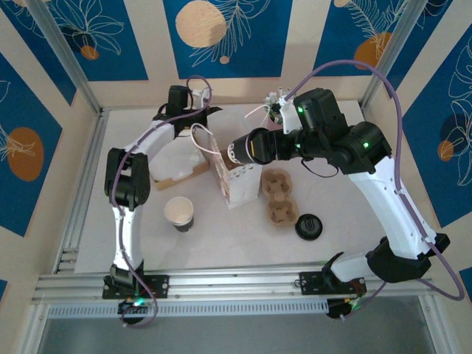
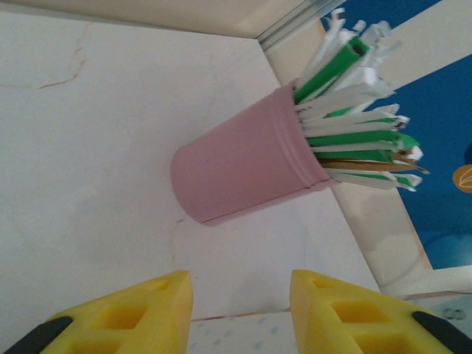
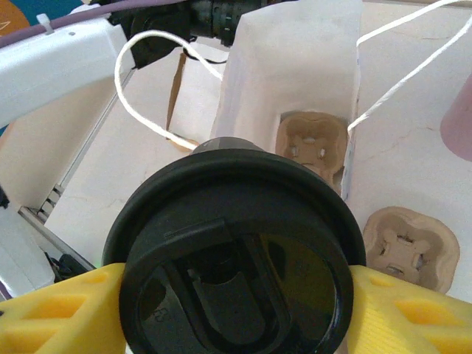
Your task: Pack the takeout coffee
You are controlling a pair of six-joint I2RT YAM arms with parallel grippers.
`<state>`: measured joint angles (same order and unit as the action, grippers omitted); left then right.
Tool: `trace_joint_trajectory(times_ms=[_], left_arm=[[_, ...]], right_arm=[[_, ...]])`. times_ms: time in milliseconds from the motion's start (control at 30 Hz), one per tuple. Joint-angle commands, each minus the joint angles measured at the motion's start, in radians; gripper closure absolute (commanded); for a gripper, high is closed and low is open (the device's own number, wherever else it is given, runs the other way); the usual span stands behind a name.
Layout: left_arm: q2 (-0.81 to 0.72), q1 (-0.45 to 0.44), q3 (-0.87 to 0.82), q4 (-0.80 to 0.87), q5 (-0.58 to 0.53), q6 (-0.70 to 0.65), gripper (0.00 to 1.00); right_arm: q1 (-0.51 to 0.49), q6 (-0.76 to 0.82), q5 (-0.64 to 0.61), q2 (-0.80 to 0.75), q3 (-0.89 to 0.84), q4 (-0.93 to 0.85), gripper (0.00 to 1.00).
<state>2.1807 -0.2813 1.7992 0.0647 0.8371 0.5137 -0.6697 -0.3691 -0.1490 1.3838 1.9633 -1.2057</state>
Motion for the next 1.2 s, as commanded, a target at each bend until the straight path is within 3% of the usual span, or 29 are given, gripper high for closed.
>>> trace_joint_trajectory(times_ms=[0,500,1167], left_arm=[[-0.062,-0.015,-0.082,-0.061,-0.001,-0.013,0.61],[-0.17,-0.077,-0.28,-0.124,0.035,-0.02,0.61],[-0.249,-0.136,-0.436,-0.174,0.063,-0.019,0.61]], right_arm=[[0.006,-0.016,-0.011,-0.026,0.015,-0.022,0.34],[-0.014,-0.024,-0.059,0.014,0.077,-0.15,0.34],[-0.18,-0.072,-0.262,0.194,0.247,-0.445,0.34]])
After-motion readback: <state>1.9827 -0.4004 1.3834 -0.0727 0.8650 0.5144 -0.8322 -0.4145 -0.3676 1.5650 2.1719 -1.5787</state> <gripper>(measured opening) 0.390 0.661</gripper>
